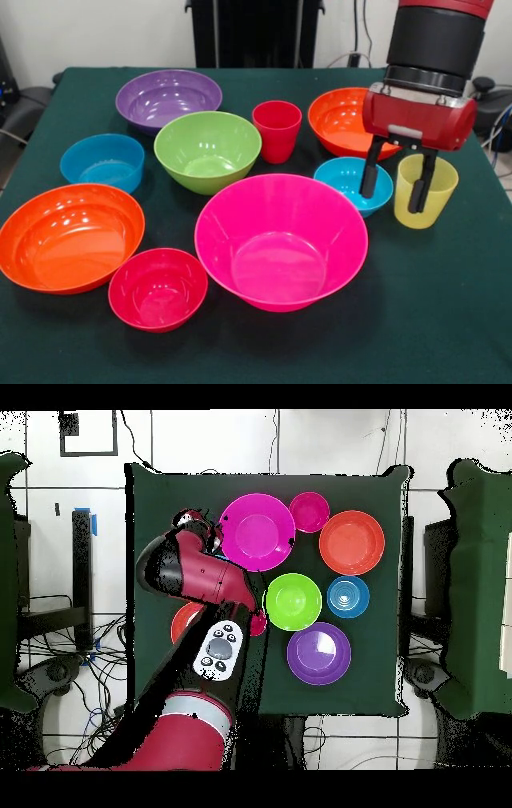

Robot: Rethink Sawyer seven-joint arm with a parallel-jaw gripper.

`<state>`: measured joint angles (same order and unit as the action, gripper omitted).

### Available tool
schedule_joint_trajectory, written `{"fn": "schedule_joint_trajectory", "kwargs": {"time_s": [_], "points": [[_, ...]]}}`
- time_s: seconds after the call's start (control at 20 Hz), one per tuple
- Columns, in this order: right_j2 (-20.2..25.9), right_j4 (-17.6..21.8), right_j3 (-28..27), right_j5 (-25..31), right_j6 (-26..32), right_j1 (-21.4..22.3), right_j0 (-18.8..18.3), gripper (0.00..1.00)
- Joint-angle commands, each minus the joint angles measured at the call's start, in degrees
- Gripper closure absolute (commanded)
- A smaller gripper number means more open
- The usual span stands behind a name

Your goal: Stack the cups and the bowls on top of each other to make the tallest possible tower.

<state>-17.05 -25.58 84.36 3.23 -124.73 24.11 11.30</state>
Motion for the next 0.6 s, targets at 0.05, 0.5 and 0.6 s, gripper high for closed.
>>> {"fn": "schedule_joint_trajectory", "kwargs": {"time_s": [0.05, 0.5, 0.6], "points": [[4.0, 5.4, -6.2, 9.7, 1.6, -4.1, -0.6, 0.0], [2.9, 7.0, -8.2, 10.0, 0.0, -5.9, 0.0, 0.0], [2.4, 7.3, -8.8, 10.6, -0.1, -6.4, 0.2, 0.0]]}}
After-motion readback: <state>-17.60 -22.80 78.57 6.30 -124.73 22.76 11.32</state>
